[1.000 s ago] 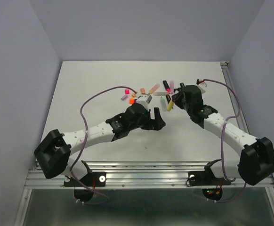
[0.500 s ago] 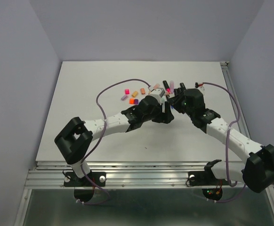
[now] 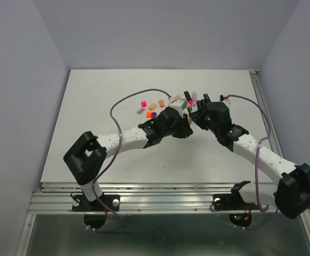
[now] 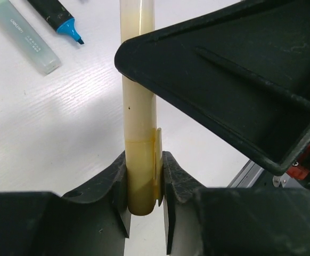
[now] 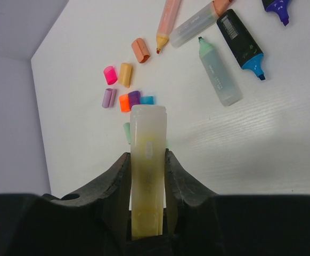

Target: Open the pen caps

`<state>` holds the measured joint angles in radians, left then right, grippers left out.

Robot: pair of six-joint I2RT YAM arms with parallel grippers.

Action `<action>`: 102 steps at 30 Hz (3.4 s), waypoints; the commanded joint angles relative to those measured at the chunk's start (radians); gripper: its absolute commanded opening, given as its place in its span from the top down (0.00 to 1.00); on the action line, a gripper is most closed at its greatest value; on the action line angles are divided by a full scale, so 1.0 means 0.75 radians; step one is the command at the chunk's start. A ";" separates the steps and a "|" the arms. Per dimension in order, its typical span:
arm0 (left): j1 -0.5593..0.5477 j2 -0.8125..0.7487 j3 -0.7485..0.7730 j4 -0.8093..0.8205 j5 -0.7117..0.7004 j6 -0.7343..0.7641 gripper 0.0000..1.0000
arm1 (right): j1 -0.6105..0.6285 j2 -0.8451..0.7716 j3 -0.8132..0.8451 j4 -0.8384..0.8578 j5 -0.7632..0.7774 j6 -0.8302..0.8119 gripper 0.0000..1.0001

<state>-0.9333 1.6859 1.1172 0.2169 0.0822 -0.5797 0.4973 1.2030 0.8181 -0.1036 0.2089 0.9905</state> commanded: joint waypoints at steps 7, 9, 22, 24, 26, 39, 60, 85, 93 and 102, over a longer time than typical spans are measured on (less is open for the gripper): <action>-0.028 -0.147 -0.219 0.289 0.316 -0.125 1.00 | 0.000 0.214 0.148 0.034 0.537 -0.065 0.99; -0.070 -0.200 -0.323 0.332 0.371 -0.145 1.00 | -0.053 0.371 0.289 -0.013 0.631 -0.091 0.99; -0.059 -0.409 -0.486 0.176 0.109 -0.191 1.00 | -0.160 0.519 0.390 0.105 0.456 -0.330 0.99; 0.048 -0.391 -0.424 0.022 0.073 -0.146 1.00 | -0.160 0.468 0.313 0.128 0.356 -0.410 0.99; 0.135 -0.377 -0.406 -0.068 0.052 -0.123 1.00 | -0.162 0.409 0.259 0.128 0.319 -0.435 0.99; 0.436 -0.076 -0.146 -0.363 -0.244 -0.025 0.97 | -0.162 0.505 0.181 0.038 0.366 -0.394 0.99; 0.571 0.104 0.034 -0.477 -0.245 0.077 0.48 | -0.162 0.785 0.353 -0.103 0.349 -0.271 0.66; 0.582 -1.070 -0.433 -0.430 -0.749 -0.120 0.01 | -0.162 -0.436 -0.137 -0.414 0.503 -0.257 0.00; 0.582 -1.336 -0.625 -0.444 -0.973 -0.264 0.01 | -0.162 -0.588 -0.189 -0.471 0.542 -0.263 0.00; 0.584 -1.289 -0.606 -0.500 -1.040 -0.313 0.01 | -0.162 -0.618 -0.262 -0.460 0.501 -0.247 0.00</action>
<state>-0.4973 0.7429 0.6445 -0.1852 -0.6373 -0.7986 0.3683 0.7677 0.6662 -0.4885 0.5877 0.7944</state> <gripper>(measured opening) 0.986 0.998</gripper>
